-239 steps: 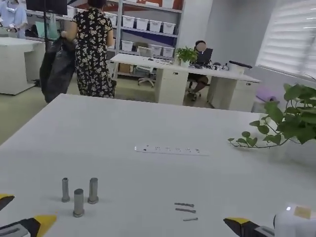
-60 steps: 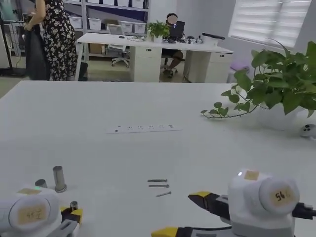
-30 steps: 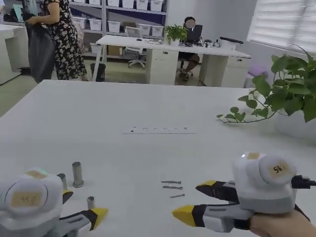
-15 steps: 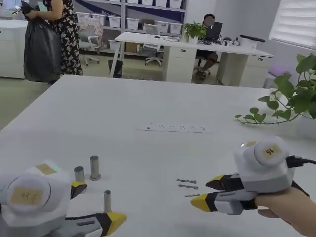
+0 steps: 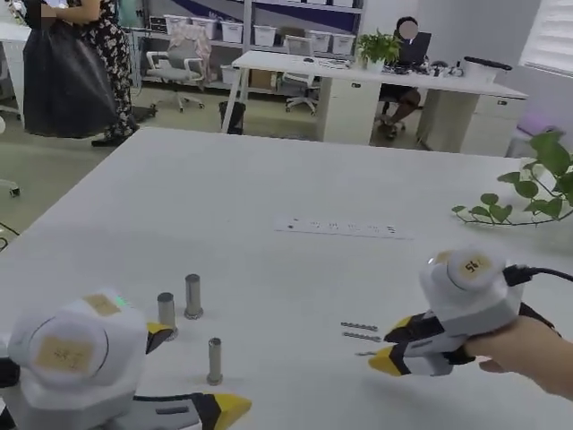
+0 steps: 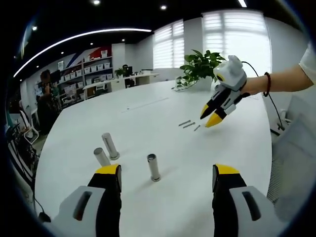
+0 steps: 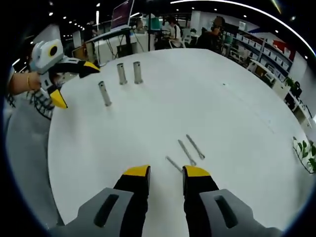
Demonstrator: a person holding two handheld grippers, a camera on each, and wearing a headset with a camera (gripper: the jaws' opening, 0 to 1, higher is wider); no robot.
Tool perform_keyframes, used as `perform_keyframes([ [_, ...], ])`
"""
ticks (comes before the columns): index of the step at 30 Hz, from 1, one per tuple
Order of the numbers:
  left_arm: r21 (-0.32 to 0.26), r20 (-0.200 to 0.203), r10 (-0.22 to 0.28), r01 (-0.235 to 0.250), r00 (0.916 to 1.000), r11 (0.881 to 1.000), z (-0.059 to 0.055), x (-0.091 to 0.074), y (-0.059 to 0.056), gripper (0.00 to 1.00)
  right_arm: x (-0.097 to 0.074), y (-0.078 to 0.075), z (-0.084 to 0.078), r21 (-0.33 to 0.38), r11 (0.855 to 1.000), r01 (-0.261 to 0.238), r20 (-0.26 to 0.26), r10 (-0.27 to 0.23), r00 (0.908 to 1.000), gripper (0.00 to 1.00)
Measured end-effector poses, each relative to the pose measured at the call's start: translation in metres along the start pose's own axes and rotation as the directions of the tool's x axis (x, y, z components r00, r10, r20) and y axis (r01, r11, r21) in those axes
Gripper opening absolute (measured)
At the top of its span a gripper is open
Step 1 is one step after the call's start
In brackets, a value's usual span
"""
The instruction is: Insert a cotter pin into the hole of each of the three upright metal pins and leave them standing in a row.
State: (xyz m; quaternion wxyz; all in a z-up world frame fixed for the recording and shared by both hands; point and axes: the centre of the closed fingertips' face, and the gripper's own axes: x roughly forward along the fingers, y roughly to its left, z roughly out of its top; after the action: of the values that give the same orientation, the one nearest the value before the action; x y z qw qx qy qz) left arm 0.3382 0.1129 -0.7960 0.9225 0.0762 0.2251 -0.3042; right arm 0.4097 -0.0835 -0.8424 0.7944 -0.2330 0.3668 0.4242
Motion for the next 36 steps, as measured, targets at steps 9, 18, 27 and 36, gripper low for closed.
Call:
perform_keyframes([
  [9, -0.013, 0.002, -0.001, 0.001, 1.0, 1.0, -0.002, -0.003, 0.0, 0.74, 0.014, -0.01, -0.008, -0.081, 0.996, -0.036, -0.093, 0.028, 0.9953, 0.23],
  [18, -0.016, 0.008, -0.005, 0.005, 1.0, 1.0, -0.003, -0.005, -0.002, 0.73, 0.021, -0.015, -0.009, -0.147, 0.985, -0.087, -0.159, 0.063, 0.9853, 0.16],
  [27, -0.024, 0.012, -0.004, 0.004, 0.9999, 1.0, -0.003, -0.006, -0.002, 0.71, 0.023, -0.015, -0.013, -0.2, 0.97, -0.134, -0.218, 0.089, 0.9718, 0.14],
  [36, -0.024, 0.018, -0.013, 0.013, 0.9998, 1.0, -0.001, -0.006, -0.004, 0.7, 0.022, -0.014, -0.016, -0.223, 0.957, -0.188, -0.265, 0.126, 0.9559, 0.1],
])
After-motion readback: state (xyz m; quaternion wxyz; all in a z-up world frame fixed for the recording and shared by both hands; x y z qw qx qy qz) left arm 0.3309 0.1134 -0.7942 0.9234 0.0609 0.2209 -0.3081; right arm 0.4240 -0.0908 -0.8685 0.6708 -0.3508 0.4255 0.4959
